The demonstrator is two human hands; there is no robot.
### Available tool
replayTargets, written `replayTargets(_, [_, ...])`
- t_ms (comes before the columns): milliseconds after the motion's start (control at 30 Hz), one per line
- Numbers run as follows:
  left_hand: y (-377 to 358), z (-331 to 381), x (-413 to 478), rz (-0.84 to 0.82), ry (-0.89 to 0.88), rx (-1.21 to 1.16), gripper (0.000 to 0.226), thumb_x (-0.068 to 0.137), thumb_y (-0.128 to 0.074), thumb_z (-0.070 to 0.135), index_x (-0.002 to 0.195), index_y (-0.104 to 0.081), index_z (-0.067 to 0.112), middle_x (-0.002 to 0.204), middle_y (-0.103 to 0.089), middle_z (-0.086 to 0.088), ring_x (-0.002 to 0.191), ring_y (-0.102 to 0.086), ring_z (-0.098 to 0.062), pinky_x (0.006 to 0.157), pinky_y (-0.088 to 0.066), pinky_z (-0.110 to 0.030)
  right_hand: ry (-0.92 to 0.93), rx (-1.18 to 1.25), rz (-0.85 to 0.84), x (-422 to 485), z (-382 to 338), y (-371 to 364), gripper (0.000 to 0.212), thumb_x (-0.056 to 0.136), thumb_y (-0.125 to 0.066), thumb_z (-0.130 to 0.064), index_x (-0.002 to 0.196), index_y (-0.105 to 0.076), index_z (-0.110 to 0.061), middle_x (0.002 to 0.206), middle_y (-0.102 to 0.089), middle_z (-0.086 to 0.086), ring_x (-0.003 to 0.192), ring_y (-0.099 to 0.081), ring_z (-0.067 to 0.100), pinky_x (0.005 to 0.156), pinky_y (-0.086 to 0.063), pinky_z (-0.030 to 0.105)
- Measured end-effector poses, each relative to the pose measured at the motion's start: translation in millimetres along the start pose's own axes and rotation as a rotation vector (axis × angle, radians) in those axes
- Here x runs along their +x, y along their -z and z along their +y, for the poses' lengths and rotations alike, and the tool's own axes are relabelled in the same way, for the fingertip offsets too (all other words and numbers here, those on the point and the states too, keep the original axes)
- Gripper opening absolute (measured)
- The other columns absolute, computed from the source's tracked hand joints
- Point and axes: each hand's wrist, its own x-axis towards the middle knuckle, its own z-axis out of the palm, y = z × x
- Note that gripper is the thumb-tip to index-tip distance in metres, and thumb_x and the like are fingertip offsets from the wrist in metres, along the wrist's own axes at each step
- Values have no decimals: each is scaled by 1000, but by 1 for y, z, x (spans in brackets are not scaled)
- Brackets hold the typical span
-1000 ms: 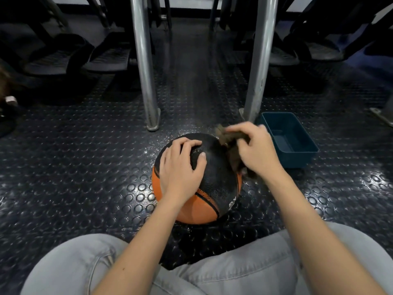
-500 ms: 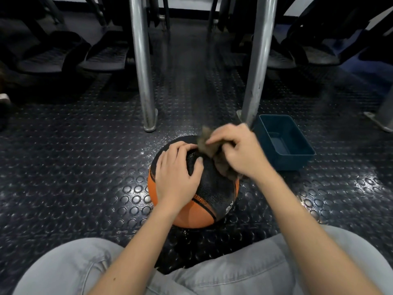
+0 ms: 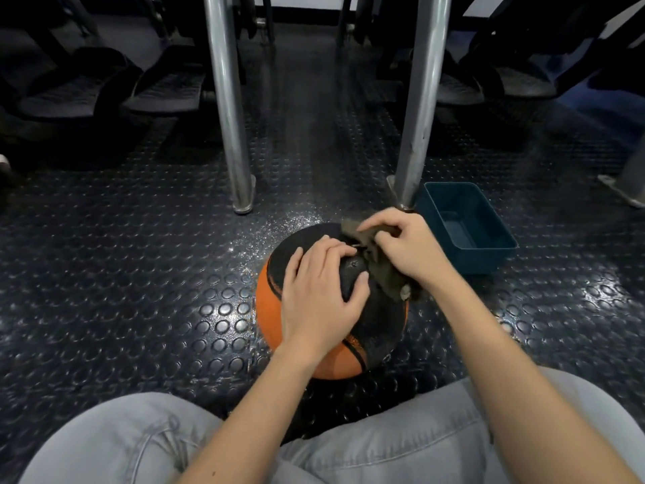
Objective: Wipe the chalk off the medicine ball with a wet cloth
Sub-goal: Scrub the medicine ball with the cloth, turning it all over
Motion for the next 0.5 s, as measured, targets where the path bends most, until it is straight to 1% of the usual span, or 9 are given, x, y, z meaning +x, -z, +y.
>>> replayTargets(67, [-2, 2, 5, -21, 3, -19, 36, 83, -46, 44, 106, -60, 21, 114, -60, 7, 121, -46, -9, 109, -21, -30, -117, -59, 4, 0, 25, 2, 38, 81, -49, 8, 84, -67, -25, 98, -64, -3, 96, -56, 10, 89, -41, 20])
replayTargets(133, [-2, 4, 6, -41, -5, -26, 35, 83, -46, 45, 106, -59, 22, 115, -59, 9, 122, -46, -9, 109, -18, -28, -271, -164, -12, 0, 47, 5, 37, 84, -48, 5, 87, -66, -27, 111, -64, 3, 105, -56, 17, 95, -42, 29])
replayTargets(200, [-1, 4, 4, -34, -2, -29, 35, 83, -46, 45, 106, -58, 23, 115, -58, 10, 123, -46, -8, 110, -18, -27, -337, -203, 24, 1, 54, 6, 36, 85, -47, 3, 91, -68, -25, 114, -63, 2, 111, -55, 20, 99, -40, 28])
replayTargets(233, [0, 2, 2, -25, -2, -29, 34, 83, -46, 45, 106, -58, 23, 114, -58, 10, 123, -45, -8, 110, -19, -28, -289, -178, 93, 3, 49, 8, 37, 84, -48, 4, 92, -69, -25, 110, -64, -1, 110, -56, 18, 98, -39, 25])
replayTargets(300, [3, -2, -3, 3, 8, -29, 34, 83, -47, 44, 106, -58, 22, 114, -58, 9, 122, -44, -8, 109, -22, -30, -93, -46, 199, 5, 23, 12, 40, 80, -50, 7, 91, -68, -26, 96, -64, -8, 98, -59, 8, 93, -43, 18])
replayTargets(333, [4, -3, -4, 13, 11, -23, 34, 83, -47, 44, 105, -58, 22, 114, -58, 8, 121, -44, -8, 109, -23, -30, -2, 47, 184, 4, 10, 14, 40, 78, -51, 9, 89, -67, -26, 91, -64, -11, 90, -59, 2, 86, -44, 15])
replayTargets(400, [6, -6, -4, 21, 14, -17, 35, 82, -48, 44, 105, -59, 20, 113, -59, 6, 120, -44, -8, 108, -27, -33, 120, 134, 24, -2, -5, 13, 39, 74, -52, 12, 83, -66, -23, 84, -62, -13, 80, -57, -5, 77, -43, 10])
replayTargets(433, [6, -7, -2, 18, 20, -25, 35, 82, -47, 44, 105, -59, 19, 114, -59, 6, 119, -45, -9, 107, -30, -36, 131, 103, -45, -7, -2, 8, 38, 72, -53, 12, 81, -65, -23, 83, -61, -13, 79, -56, -6, 77, -42, 11])
replayTargets(500, [9, -9, 2, 5, 41, -54, 36, 83, -47, 44, 106, -59, 20, 114, -57, 7, 117, -45, -8, 105, -36, -42, 8, -28, -50, -8, 25, 1, 35, 74, -54, 9, 78, -63, -25, 86, -60, -10, 84, -55, -2, 82, -42, 20])
